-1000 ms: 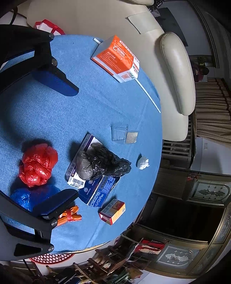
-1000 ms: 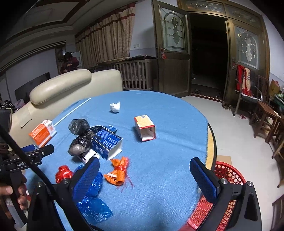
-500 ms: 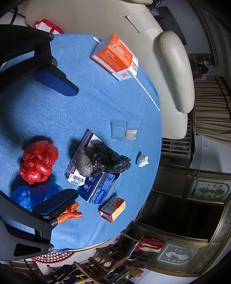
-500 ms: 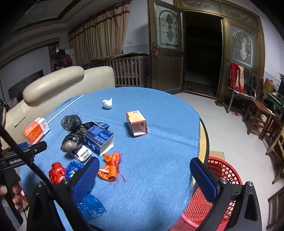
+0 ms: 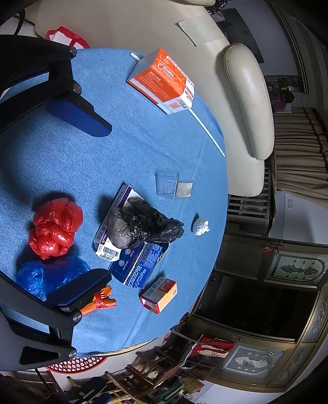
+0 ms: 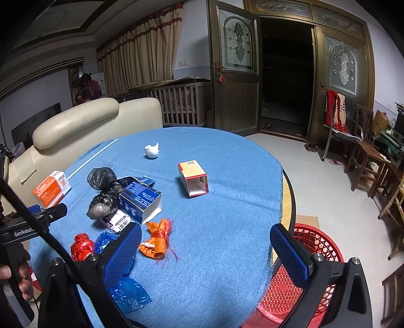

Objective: Collect trash
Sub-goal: 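Reach the left tool to the red bag while the right tool reaches the blue bag, then close the left tool on the red bag while the right tool grips the blue bag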

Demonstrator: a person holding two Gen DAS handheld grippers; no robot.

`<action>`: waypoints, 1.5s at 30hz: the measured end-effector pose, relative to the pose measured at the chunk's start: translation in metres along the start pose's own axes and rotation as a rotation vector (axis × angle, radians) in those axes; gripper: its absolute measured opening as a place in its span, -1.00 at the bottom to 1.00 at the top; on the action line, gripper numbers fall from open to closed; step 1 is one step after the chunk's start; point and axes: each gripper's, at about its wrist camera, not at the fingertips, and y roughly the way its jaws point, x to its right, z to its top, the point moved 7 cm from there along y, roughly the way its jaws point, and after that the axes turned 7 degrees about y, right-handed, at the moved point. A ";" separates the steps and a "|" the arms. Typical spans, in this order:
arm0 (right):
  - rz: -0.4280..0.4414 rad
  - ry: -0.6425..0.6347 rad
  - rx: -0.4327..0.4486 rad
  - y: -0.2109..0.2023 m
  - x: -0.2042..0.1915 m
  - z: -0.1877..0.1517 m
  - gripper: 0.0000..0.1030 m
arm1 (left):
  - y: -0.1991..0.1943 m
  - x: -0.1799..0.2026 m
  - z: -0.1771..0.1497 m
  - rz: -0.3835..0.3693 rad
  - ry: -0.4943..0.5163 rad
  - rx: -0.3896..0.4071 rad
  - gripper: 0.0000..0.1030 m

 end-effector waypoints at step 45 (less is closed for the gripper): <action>0.364 0.156 -0.270 0.049 -0.019 -0.025 0.07 | 0.049 0.025 -0.056 -0.080 0.022 -0.224 1.00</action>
